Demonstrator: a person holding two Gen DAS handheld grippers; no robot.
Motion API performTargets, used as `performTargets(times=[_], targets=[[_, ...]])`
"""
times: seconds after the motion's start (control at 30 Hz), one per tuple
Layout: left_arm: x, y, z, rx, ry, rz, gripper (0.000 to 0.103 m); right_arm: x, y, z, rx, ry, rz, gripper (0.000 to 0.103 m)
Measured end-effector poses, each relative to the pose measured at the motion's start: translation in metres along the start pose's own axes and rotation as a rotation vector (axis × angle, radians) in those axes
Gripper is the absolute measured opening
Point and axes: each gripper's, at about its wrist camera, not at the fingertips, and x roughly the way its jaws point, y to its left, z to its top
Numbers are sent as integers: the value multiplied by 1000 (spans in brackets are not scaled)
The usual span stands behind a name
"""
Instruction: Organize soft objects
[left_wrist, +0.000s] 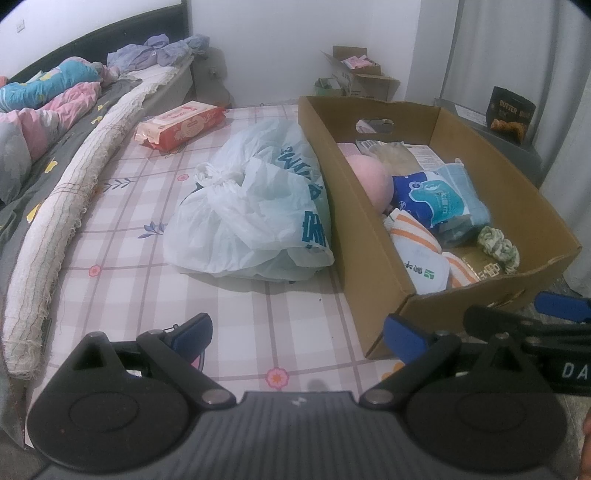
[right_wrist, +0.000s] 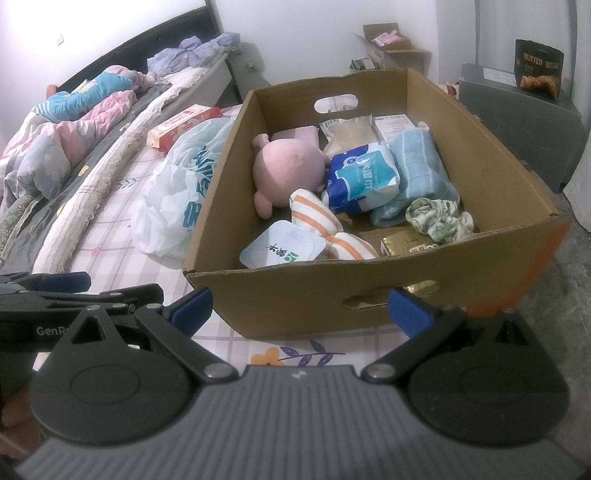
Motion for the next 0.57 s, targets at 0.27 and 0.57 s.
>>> performTargets(times=[0.27,0.57], targets=[[1,0,0,0,-2,1,100,0,0,0,-3,-1,2,102],[0,0,1,0,-3,2,100,1,1,3,-6,0,3,102]])
